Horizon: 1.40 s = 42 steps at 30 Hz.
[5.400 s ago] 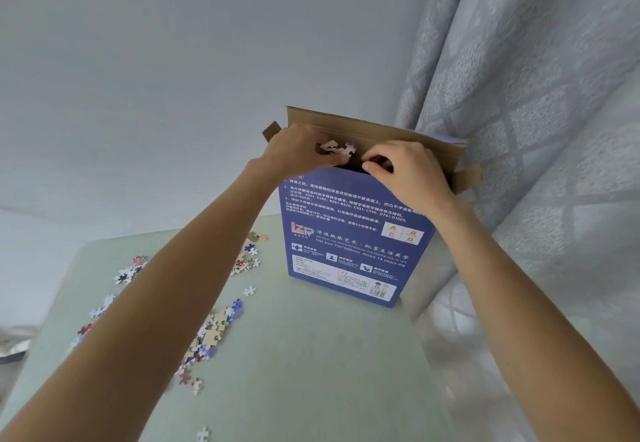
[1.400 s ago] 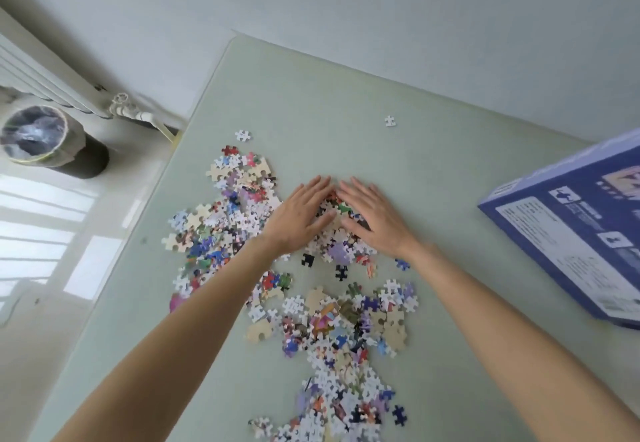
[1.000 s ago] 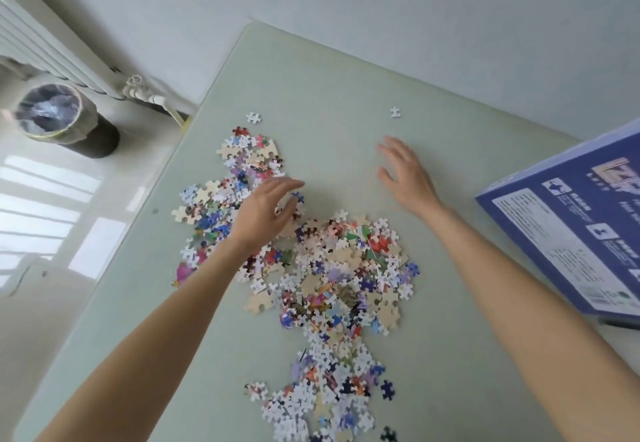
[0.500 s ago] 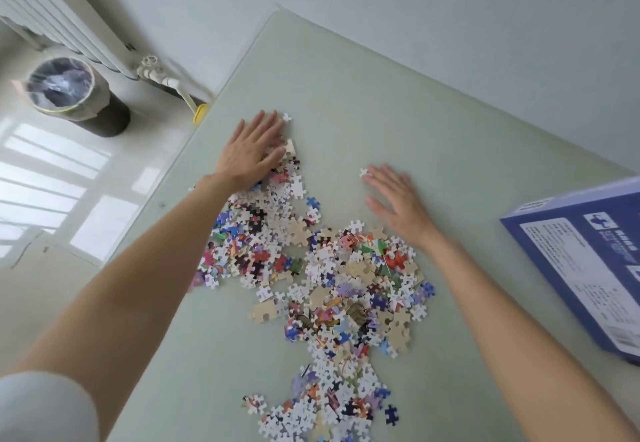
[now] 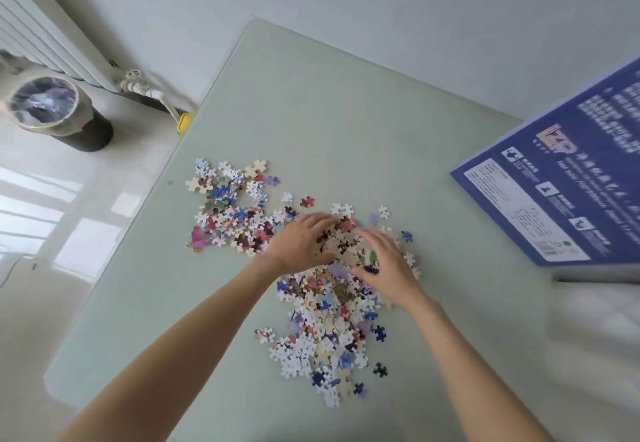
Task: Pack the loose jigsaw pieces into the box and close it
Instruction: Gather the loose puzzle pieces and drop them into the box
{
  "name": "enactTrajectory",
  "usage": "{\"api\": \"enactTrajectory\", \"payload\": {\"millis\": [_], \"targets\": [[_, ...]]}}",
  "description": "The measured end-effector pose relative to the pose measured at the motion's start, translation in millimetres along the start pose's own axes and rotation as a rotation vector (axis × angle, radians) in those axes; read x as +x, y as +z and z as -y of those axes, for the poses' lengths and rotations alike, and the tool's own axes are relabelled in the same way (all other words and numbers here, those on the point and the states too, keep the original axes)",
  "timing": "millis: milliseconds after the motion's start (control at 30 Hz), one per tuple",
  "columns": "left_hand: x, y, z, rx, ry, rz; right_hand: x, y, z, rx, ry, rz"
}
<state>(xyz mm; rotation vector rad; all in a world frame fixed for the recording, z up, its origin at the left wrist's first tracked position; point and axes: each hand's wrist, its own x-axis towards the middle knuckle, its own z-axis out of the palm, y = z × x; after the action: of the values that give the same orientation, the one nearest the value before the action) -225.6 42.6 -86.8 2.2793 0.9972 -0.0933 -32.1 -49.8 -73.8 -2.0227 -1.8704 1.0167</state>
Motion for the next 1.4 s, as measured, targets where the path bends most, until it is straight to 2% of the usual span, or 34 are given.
{"api": "enactTrajectory", "payload": {"millis": [100, 167, 200, 267, 433, 700, 1033, 1267, 1400], "targets": [[-24.4, 1.9, -12.0, 0.005, -0.088, 0.004, -18.0, 0.2, -3.9, -0.134, 0.091, -0.112], [-34.7, 3.7, -15.5, -0.015, -0.18, -0.008, -23.5, -0.4, -5.5, -0.235, 0.303, -0.115], [-39.1, 5.0, -18.6, -0.028, -0.227, -0.021, -26.0, 0.2, -3.6, -0.227, 0.399, -0.106], [-42.0, 8.0, -24.9, -0.061, -0.301, -0.048, -25.2, 4.6, 2.6, -0.178, 0.456, -0.091], [-35.2, 13.9, -35.8, -0.077, -0.363, -0.075, -16.0, 21.6, 20.6, -0.138, 0.353, -0.043], [-33.2, 8.3, -33.5, -0.17, -0.313, -0.116, -5.4, 20.4, 24.4, -0.122, 0.311, 0.007], [-37.9, 3.8, -28.6, -0.264, -0.267, -0.21, -7.5, 11.1, 33.3, 0.037, 0.247, 0.025], [-52.8, -0.7, -20.7, -0.275, -0.325, -0.127, -13.0, 7.9, 32.2, 0.074, 0.243, -0.026], [-61.9, -7.3, -20.6, -0.307, -0.415, -0.162, -20.6, 2.7, 30.5, 0.02, 0.212, -0.119]]}}
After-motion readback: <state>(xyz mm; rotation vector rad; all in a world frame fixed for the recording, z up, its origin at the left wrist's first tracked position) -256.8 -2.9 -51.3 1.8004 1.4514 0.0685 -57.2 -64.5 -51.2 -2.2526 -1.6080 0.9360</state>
